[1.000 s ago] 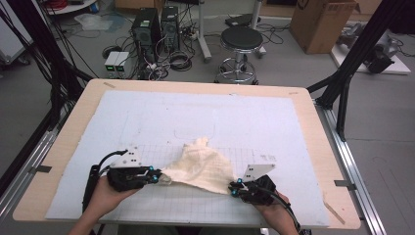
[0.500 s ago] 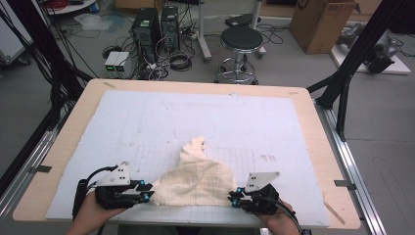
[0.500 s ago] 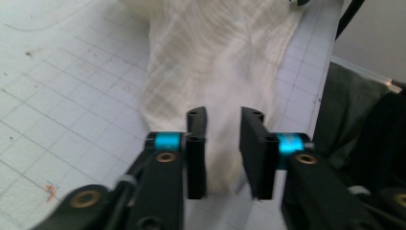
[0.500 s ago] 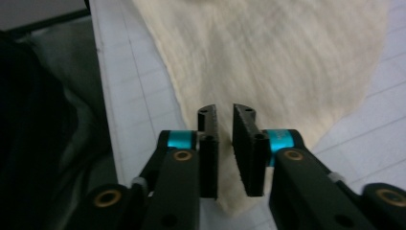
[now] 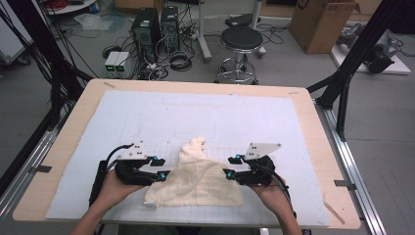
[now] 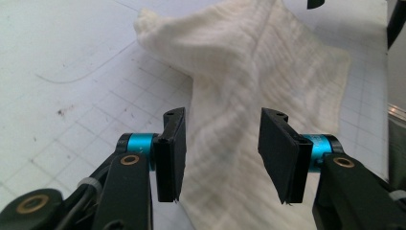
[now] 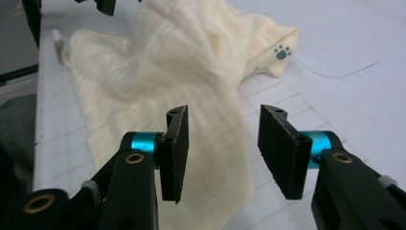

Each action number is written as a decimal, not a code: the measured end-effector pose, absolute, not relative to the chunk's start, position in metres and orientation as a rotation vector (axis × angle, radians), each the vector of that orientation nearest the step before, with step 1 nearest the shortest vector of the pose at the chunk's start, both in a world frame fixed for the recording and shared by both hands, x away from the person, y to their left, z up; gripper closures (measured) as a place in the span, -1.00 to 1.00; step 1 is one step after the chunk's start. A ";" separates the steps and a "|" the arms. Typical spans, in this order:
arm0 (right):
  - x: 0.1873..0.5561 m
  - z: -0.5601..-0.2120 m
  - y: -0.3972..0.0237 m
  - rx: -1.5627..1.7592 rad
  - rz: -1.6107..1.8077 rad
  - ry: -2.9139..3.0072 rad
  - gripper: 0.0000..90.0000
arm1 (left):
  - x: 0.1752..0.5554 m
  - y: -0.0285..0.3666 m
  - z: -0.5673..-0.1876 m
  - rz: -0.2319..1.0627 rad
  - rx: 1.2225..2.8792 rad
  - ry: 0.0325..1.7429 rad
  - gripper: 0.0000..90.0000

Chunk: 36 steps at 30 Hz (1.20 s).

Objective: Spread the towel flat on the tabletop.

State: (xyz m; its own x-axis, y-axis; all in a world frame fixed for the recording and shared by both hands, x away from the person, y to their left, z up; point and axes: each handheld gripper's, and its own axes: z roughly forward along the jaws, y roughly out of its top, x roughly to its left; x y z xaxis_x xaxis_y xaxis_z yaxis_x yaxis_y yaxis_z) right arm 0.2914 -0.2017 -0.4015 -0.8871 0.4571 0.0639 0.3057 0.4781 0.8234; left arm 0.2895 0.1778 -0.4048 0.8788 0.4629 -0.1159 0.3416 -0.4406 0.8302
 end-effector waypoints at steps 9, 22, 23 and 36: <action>0.315 -0.417 -0.188 0.638 1.374 2.680 0.62 | 0.304 0.160 -0.421 0.072 2.171 0.526 0.67; 0.264 -0.406 -0.191 0.504 1.322 2.720 0.92 | 0.263 0.178 -0.418 0.056 2.134 0.516 0.92; 0.260 -0.407 -0.192 0.506 1.321 2.723 0.92 | 0.260 0.179 -0.417 0.049 2.133 0.513 0.92; 0.256 -0.380 -0.196 0.488 1.460 2.639 0.47 | 0.267 0.189 -0.398 0.042 2.031 0.539 0.39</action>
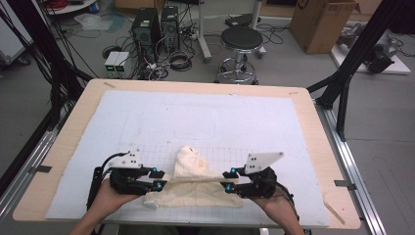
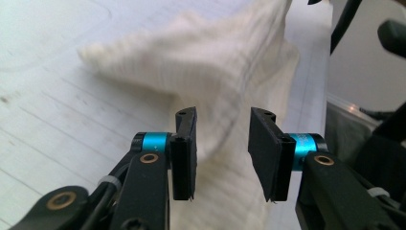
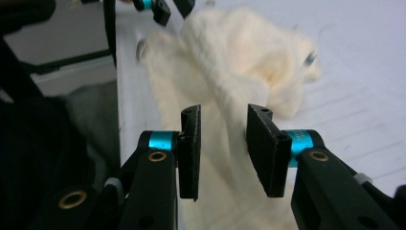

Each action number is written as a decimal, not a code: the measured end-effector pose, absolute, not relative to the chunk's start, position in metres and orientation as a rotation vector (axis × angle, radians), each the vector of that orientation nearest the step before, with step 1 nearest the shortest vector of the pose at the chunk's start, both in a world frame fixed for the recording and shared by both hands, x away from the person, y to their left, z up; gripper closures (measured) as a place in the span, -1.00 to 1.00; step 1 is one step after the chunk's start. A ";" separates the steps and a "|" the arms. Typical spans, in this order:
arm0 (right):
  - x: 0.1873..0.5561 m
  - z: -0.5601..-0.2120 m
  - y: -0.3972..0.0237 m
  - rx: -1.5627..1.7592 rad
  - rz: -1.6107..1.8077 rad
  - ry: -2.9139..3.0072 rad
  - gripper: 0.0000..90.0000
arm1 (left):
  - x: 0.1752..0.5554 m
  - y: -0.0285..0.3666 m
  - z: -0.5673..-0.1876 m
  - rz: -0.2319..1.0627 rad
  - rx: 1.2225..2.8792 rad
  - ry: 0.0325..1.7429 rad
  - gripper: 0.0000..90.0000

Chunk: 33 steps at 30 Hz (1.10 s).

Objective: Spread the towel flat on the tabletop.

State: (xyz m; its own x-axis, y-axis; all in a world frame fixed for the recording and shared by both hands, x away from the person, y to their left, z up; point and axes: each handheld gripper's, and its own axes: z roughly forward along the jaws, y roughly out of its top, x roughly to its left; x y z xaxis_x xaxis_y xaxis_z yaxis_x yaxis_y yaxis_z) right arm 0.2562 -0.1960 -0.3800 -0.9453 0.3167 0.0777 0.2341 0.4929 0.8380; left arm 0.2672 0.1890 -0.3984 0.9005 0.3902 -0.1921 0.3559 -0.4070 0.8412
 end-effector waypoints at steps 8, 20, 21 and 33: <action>0.291 -0.363 -0.185 0.506 1.494 2.571 0.47 | 0.294 0.166 -0.384 0.077 2.016 0.545 0.21; 0.341 -0.409 -0.155 0.679 1.342 2.720 0.42 | 0.300 0.129 -0.415 0.003 2.161 0.478 0.87; 0.344 -0.413 -0.153 0.683 1.341 2.739 0.41 | 0.298 0.127 -0.416 -0.004 2.174 0.463 0.90; 0.347 -0.415 -0.132 0.579 1.317 2.807 0.95 | 0.293 0.134 -0.404 -0.013 2.095 0.440 0.82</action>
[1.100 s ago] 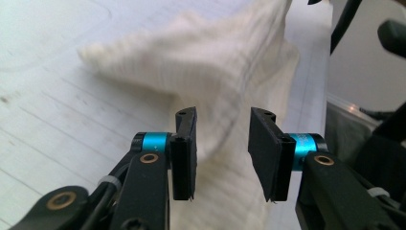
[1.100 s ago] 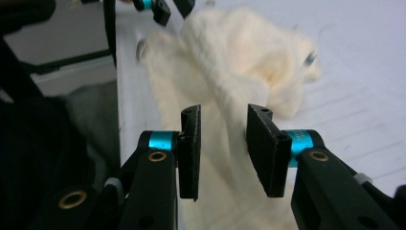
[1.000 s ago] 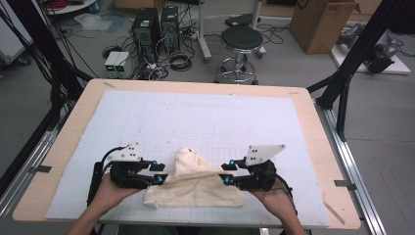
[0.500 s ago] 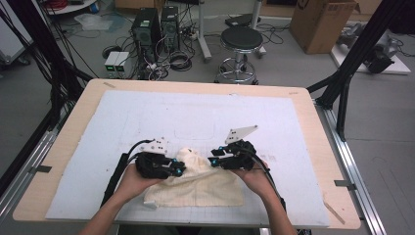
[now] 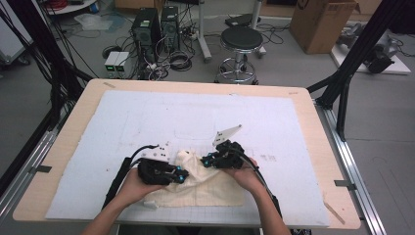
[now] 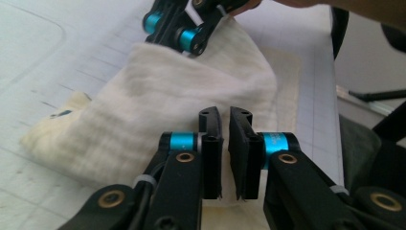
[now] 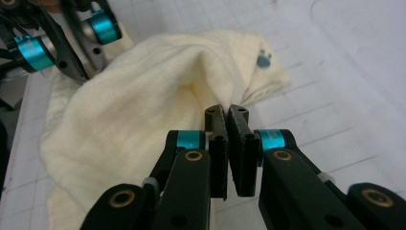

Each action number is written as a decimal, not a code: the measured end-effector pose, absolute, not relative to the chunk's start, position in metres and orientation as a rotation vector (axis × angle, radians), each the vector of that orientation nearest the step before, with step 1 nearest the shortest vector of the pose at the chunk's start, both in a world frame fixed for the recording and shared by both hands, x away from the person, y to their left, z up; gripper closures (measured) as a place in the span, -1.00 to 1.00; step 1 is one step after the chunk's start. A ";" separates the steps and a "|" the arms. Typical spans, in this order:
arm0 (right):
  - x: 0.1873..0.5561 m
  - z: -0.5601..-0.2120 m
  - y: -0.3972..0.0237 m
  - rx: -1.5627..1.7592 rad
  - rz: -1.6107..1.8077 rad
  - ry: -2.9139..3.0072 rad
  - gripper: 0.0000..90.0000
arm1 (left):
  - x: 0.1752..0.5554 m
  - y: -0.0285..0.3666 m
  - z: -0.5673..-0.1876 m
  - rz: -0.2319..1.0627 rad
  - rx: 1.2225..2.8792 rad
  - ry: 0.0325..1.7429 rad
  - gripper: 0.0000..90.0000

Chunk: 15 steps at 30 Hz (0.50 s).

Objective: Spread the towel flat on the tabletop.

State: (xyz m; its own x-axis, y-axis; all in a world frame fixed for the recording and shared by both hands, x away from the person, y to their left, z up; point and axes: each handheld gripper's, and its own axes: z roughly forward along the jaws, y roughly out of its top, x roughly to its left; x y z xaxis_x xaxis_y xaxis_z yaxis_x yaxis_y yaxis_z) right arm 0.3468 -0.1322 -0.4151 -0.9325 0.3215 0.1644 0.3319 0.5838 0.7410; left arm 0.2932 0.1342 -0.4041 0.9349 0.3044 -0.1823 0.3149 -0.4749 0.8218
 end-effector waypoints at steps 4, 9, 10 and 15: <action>0.344 -0.382 -0.141 -0.583 -1.410 -2.849 0.95 | 0.297 0.146 -0.396 0.020 2.026 0.494 0.63; 0.354 -0.351 -0.152 -0.668 -1.454 -2.981 0.94 | 0.300 0.149 -0.396 0.062 2.009 0.531 0.50; 0.357 -0.349 -0.154 -0.710 -1.441 -3.003 0.94 | 0.301 0.149 -0.397 0.069 2.014 0.537 0.50; 0.375 -0.362 -0.172 -1.041 -1.420 -2.953 0.48 | 0.307 0.149 -0.401 0.125 2.022 0.590 0.43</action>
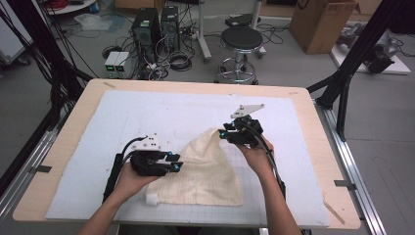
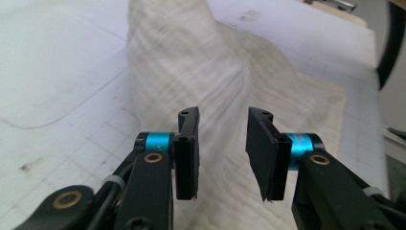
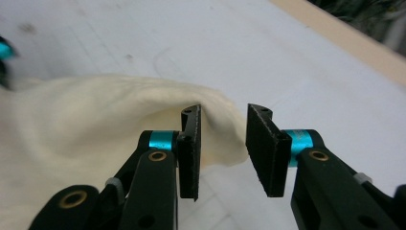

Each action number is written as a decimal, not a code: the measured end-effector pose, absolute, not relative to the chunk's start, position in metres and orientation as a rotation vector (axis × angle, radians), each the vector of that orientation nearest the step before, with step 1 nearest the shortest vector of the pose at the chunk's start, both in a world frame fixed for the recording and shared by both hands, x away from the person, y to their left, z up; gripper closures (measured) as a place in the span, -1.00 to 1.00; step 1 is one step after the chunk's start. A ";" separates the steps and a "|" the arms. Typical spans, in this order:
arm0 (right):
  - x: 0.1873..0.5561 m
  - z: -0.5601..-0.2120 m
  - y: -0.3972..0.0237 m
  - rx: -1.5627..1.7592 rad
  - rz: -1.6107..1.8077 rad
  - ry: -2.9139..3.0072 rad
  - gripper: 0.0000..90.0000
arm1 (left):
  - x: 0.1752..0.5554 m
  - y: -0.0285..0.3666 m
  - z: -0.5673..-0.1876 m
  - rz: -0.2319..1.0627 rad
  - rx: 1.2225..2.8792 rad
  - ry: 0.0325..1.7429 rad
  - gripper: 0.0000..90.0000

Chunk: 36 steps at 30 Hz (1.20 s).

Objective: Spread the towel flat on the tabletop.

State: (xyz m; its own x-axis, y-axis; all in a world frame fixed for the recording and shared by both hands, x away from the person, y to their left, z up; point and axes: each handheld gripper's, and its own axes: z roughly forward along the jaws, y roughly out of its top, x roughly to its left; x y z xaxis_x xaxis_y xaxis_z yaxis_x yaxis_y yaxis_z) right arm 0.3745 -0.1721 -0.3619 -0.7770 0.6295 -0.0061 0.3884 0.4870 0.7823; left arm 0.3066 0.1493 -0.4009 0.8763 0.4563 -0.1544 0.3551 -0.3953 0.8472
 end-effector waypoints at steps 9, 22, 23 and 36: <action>0.346 -0.384 -0.175 0.797 1.242 2.527 0.43 | 0.318 0.151 -0.411 0.184 2.086 0.696 0.23; 0.334 -0.425 -0.173 0.819 1.176 2.693 0.89 | 0.319 0.150 -0.419 0.157 2.156 0.711 0.87; 0.332 -0.421 -0.174 0.800 1.178 2.690 0.90 | 0.315 0.150 -0.415 0.164 2.156 0.700 0.88; 0.273 -0.383 -0.203 0.706 1.232 2.653 0.87 | 0.269 0.149 -0.419 0.029 2.120 0.638 0.83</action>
